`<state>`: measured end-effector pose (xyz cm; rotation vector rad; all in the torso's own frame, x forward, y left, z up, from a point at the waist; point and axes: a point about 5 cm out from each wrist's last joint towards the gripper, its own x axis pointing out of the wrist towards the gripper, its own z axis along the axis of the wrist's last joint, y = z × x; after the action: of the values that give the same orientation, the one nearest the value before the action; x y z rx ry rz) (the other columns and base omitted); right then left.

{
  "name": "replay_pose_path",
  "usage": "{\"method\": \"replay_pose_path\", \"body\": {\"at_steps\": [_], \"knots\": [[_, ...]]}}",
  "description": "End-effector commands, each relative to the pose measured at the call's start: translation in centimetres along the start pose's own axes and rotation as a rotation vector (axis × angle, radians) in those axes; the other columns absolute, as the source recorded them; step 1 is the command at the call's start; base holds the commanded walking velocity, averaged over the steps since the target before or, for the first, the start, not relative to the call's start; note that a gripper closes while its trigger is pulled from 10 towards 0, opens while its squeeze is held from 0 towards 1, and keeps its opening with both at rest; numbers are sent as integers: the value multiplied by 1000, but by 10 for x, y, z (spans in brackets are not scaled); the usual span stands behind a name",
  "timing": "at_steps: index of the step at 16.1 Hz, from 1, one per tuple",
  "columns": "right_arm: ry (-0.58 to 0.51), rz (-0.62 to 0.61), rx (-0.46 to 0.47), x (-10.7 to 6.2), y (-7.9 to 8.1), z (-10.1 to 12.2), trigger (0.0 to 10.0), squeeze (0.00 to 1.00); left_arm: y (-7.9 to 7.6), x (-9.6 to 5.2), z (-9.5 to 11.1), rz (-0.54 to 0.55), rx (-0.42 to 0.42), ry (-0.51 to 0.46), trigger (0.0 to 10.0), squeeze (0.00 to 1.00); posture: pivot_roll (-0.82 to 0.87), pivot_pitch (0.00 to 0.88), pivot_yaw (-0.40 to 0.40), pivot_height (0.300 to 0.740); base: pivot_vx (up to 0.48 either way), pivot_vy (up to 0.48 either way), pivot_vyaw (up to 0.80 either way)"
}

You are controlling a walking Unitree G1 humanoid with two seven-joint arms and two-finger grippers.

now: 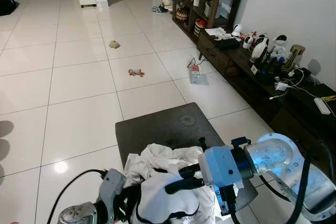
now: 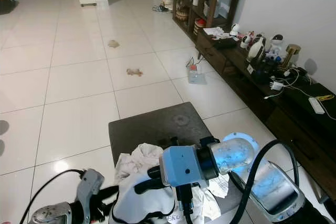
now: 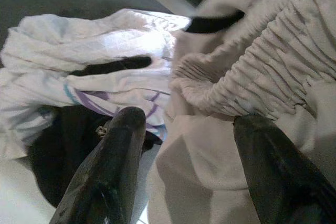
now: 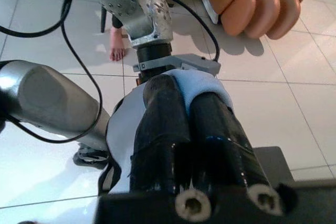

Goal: Hang hanger

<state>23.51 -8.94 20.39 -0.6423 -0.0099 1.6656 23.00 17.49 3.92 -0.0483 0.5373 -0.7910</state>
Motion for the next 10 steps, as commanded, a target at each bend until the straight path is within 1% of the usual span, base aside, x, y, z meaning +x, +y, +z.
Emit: {"method": "replay_pose_path", "body": {"at_steps": [1,3,4,5,6,8,9,10], "knots": [[-29,24,-24,-1,-1,7,0,0,-3,0,4,-38,4,-10,10000,0,-21,106,-68,740,0,0,0],[-26,44,-19,-3,1,6,0,0,-5,-2,13,-82,10,-35,10000,0,-26,116,-70,740,0,0,0],[-22,43,-14,-3,1,4,0,0,-9,-1,15,-113,11,-39,10000,0,-26,119,-70,740,0,0,0],[-22,37,-9,-3,0,2,0,0,-16,-1,16,-164,3,-35,10000,0,-25,123,-69,740,0,0,0],[-27,32,-6,-2,-1,2,0,0,-25,-1,15,-224,-3,-26,10000,0,-24,125,-69,740,0,0,0],[-42,24,-11,0,-4,3,0,0,-36,-5,10,-321,-8,3,10000,0,-24,126,-69,740,0,0,0],[-42,26,-14,0,-4,3,0,0,-39,-8,9,-342,-12,13,10000,0,-22,128,-69,740,0,0,0],[-40,38,-15,0,-4,3,0,0,-38,-12,8,-336,-5,27,10000,0,-20,129,-70,740,0,0,0]]}}
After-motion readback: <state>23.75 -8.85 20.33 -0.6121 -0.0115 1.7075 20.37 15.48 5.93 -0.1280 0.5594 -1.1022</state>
